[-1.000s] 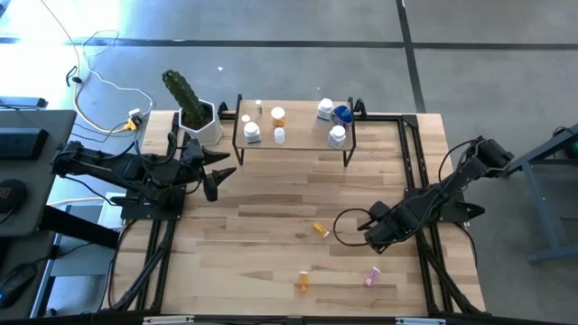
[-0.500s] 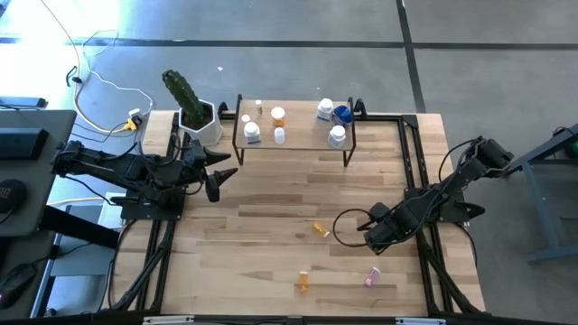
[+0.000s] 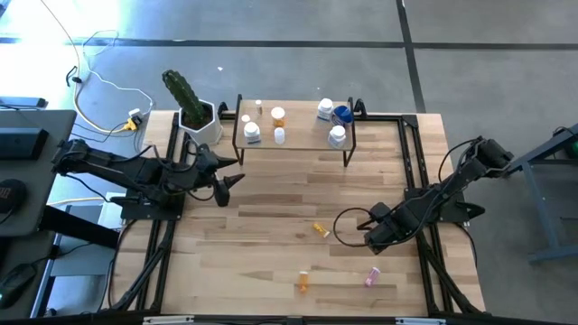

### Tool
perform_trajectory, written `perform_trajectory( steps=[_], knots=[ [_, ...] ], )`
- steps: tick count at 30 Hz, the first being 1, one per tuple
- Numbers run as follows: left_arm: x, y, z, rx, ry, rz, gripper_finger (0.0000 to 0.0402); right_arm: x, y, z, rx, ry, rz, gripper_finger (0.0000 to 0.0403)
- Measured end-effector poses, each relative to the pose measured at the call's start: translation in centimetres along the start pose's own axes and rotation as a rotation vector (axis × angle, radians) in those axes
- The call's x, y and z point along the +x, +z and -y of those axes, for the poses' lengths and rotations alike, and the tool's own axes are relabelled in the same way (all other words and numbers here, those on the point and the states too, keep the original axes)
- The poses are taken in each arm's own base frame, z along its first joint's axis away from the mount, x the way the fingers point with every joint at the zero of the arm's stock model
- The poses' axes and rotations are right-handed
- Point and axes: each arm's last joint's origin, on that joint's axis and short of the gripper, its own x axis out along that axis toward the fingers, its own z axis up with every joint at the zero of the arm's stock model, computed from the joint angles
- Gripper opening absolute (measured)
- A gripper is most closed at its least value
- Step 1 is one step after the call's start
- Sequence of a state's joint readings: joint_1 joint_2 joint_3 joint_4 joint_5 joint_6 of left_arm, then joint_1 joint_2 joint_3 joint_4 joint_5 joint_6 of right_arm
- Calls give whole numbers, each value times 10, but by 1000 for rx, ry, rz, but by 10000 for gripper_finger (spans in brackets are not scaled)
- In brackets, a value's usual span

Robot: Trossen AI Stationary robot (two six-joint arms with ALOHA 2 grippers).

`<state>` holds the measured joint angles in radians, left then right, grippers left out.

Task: Pick and place medicine bottles onto shelf by color
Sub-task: Put the yellow pill bottle on the shelf

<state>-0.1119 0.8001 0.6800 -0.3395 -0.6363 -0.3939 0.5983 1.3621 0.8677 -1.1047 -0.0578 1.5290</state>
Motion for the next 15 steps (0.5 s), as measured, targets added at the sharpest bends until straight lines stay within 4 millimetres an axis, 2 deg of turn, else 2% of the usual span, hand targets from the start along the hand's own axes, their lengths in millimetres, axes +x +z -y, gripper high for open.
perform_trajectory(
  steps=[15],
  knots=[
    [1,0,1,-22,-3,-5,248,18,1,-11,25,-73,-12,213]
  ],
)
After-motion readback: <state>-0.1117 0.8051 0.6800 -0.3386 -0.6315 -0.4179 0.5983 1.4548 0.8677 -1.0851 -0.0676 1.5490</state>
